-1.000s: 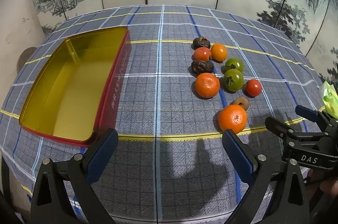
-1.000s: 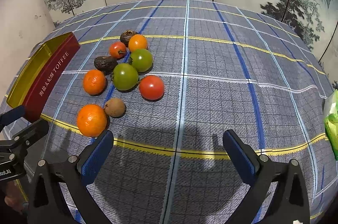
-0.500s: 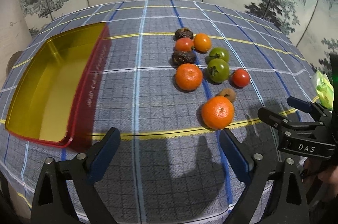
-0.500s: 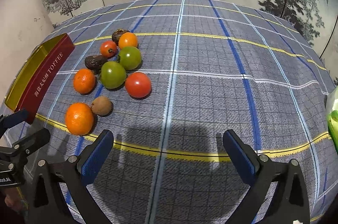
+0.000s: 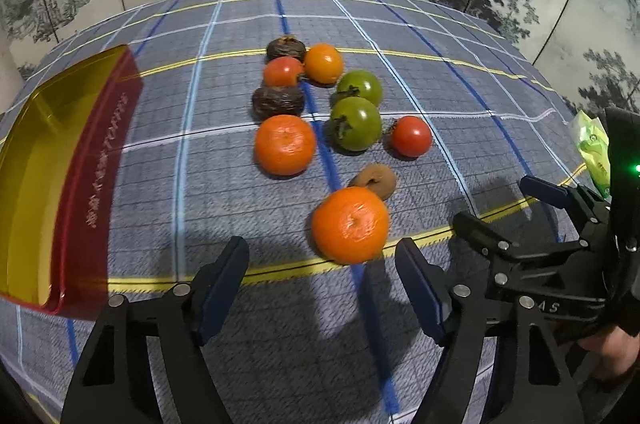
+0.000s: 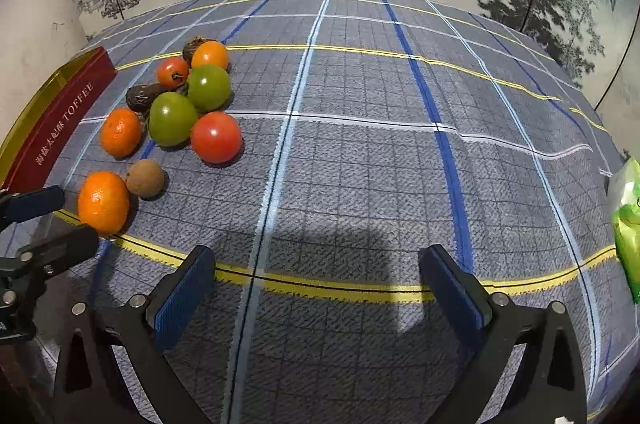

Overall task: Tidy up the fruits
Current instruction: 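Grasp the mandarin orange nearest the tin with the left gripper, then release the mandarin into the tin with the left gripper while the right grasps a kiwi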

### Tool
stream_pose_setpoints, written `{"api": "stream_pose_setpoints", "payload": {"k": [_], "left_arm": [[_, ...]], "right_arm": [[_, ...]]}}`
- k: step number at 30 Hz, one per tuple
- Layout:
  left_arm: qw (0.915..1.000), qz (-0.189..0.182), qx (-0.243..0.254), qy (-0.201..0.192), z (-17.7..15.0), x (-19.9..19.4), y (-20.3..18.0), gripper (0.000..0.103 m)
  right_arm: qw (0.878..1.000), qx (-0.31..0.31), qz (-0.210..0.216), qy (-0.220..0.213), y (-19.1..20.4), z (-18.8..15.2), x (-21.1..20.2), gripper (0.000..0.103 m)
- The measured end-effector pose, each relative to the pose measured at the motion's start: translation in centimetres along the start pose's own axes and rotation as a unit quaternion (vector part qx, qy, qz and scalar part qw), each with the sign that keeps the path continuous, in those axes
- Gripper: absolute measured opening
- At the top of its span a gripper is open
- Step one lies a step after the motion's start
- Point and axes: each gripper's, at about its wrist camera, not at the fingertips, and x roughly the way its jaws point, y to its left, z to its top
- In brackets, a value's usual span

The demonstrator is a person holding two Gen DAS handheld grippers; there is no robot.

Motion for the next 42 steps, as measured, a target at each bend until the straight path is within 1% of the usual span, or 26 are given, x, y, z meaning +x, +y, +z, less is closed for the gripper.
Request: {"api": "stream_pose_setpoints", "payload": {"k": [5, 7, 9, 11, 12, 16, 25, 34, 42], "left_arm": [[0.9999, -0.008, 0.006, 0.006, 0.7, 1.0, -0.5, 0.063], [0.9999, -0.010, 0.006, 0.007, 0.8, 1.3, -0.6, 0.056], [0.9999, -0.012, 0.005, 0.007, 0.8, 1.4, -0.5, 0.053], [0.9998, -0.018, 0.007, 0.006, 0.8, 1.4, -0.6, 0.047], [0.9996, -0.025, 0.008, 0.005, 0.7, 1.4, -0.6, 0.042], [0.9997, -0.017, 0.016, 0.003, 0.6, 1.2, -0.9, 0.041], [0.9999, -0.009, 0.004, 0.002, 0.0, 0.0, 0.3, 0.041], [0.9995, 0.013, -0.022, -0.018, 0.0, -3.0, 3.2, 0.041], [0.9965, 0.042, -0.047, -0.056, 1.2, -6.9, 7.3, 0.041]], "right_arm": [[1.000, 0.000, 0.001, -0.001, -0.1, -0.1, 0.0, 0.103], [1.000, 0.000, 0.001, -0.001, -0.1, -0.1, 0.0, 0.103], [1.000, 0.000, 0.001, -0.001, -0.1, -0.1, 0.0, 0.103], [1.000, 0.000, 0.001, -0.001, -0.1, -0.1, 0.0, 0.103], [1.000, 0.000, 0.001, -0.001, -0.1, -0.1, 0.0, 0.103], [1.000, 0.000, 0.001, -0.001, -0.1, -0.1, 0.0, 0.103], [1.000, 0.000, 0.001, -0.001, -0.1, -0.1, 0.0, 0.103], [1.000, 0.001, 0.001, -0.001, -0.2, -0.2, 0.0, 0.103], [1.000, 0.003, -0.001, 0.005, -0.2, -0.1, 0.1, 0.103]]}}
